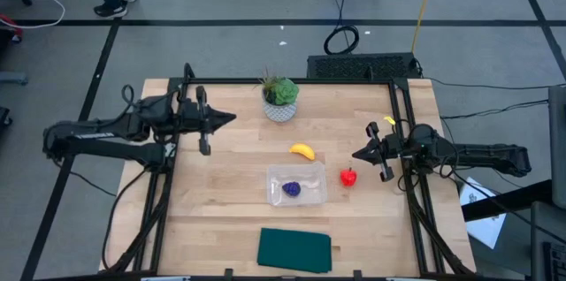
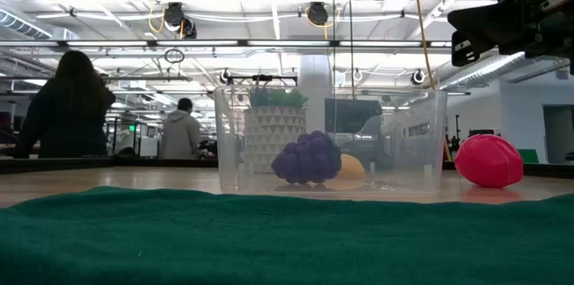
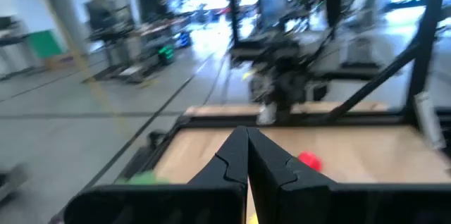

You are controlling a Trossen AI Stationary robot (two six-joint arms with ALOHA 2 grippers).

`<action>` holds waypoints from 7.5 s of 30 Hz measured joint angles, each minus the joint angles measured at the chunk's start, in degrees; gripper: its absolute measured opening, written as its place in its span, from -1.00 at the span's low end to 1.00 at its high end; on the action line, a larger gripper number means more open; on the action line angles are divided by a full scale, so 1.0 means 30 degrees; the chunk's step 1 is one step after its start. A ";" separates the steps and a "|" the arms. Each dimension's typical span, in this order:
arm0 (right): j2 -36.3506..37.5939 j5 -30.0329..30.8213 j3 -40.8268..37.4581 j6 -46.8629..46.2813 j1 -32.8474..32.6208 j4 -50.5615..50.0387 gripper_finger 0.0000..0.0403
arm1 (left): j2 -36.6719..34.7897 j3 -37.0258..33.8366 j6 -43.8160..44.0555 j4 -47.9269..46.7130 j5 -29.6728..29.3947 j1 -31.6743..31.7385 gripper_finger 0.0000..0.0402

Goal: Pick and placing Produce into tupperware
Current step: Put the banana into the transparent bin

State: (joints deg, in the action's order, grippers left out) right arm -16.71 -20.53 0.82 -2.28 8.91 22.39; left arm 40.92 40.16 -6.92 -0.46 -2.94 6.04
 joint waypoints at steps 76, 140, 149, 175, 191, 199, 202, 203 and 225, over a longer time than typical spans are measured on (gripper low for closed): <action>0.0004 0.0903 0.0000 0.0350 -0.0004 -0.0138 -1.00 | -0.4806 -1.1030 -0.1089 0.5075 0.2500 0.0895 -0.97; -0.4722 0.6849 0.2336 -0.2493 0.0029 0.1887 0.13 | -0.4806 -1.1030 -0.1632 0.5212 0.2438 0.0889 -0.87; -0.8400 0.6849 0.5588 -0.3039 0.0044 -0.0819 0.16 | -0.4806 -1.1023 -0.1637 0.5215 0.2442 0.0889 -0.87; -1.4779 0.4233 1.1244 -0.3844 0.2149 -0.5573 0.46 | -0.4806 -1.1023 -0.2118 0.5210 0.2442 0.0889 -0.87; -1.9927 0.4342 1.7549 -0.2400 0.2384 -1.1908 0.68 | -0.4755 -1.1015 -0.2099 0.5054 0.2457 0.0889 -0.87; -2.2879 0.4284 2.0886 -0.1015 0.2412 -1.5390 0.67 | -0.4748 -1.1015 -0.2183 0.5040 0.2464 0.0889 -0.87; -2.3772 0.4271 2.1590 -0.0316 0.2412 -1.6043 0.67 | -0.4748 -1.1015 -0.2183 0.4885 0.2464 0.0889 -0.87; -2.3887 0.4274 2.1624 -0.0133 0.2412 -1.6047 0.67 | -0.4748 -1.1015 -0.2183 0.4864 0.2464 0.0889 -0.87; -2.6368 0.4264 2.4363 -0.0321 0.2894 -1.8222 0.67 | -0.4748 -1.1015 -0.2300 0.4666 0.2457 0.0889 -0.87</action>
State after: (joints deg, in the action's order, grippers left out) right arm -95.81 -7.74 73.91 -3.25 17.59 -32.27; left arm 26.68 7.11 -13.82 13.54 4.43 8.71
